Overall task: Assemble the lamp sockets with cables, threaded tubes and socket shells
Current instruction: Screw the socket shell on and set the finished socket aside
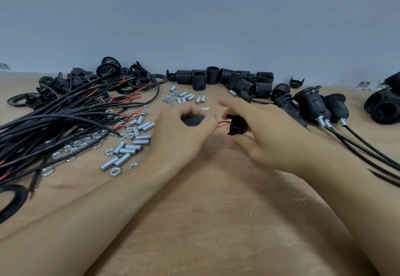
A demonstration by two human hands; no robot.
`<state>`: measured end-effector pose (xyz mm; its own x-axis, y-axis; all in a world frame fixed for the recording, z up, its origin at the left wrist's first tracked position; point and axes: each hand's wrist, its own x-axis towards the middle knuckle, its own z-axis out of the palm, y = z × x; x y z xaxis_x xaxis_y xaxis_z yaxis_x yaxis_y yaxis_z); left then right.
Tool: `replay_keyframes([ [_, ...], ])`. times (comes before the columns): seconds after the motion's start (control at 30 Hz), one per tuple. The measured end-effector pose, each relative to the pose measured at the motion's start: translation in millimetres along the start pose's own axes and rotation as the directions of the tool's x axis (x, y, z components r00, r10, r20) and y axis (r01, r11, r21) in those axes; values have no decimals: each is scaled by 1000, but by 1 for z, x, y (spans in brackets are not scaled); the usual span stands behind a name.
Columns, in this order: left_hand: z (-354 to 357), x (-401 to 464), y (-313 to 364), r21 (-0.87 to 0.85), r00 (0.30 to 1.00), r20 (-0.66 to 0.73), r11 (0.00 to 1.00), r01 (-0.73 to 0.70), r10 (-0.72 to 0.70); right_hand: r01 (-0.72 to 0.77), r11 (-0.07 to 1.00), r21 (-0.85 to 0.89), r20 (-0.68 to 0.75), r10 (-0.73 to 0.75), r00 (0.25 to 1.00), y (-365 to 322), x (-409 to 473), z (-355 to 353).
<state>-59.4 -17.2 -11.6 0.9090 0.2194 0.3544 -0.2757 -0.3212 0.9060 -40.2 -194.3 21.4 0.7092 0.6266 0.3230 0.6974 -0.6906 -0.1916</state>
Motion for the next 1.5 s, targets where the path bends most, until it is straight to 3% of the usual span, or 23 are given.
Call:
replay_keyframes([
  [0.13,1,-2,-2,57,1000,-27,998,-12,14,6,1000,8,-28,-6,1000,-7,0,2],
  [0.37,1,-2,-2,49,996,36,995,-85,84,-103,882,461,-63,149,987,-10,0,11],
  [0.47,4,-2,-2,22,995,55,996,-87,86,-57,911,408,-108,111,988,-12,-1,11],
  [0.63,3,0,-6,60,998,5,997,-57,56,-26,875,484,-74,71,995,-18,2,14],
  [0.8,-1,1,1,-219,967,164,949,226,-193,-24,906,422,-91,69,993,-20,0,12],
  [0.9,-5,-2,3,-321,939,256,896,307,-229,-66,869,491,-40,98,994,-20,0,9],
  [1.0,-2,-1,4,-410,952,260,874,260,-161,-104,818,566,-24,142,990,-21,0,5],
  [1.13,0,-3,2,-372,967,234,911,181,-96,-115,807,579,-19,155,988,-20,-1,3],
  [1.23,0,-4,4,-366,961,264,914,176,-79,-110,804,584,6,131,991,-17,-1,0],
  [1.5,-1,-4,5,-327,967,242,932,159,-80,-167,661,731,132,104,986,-16,-2,2],
])
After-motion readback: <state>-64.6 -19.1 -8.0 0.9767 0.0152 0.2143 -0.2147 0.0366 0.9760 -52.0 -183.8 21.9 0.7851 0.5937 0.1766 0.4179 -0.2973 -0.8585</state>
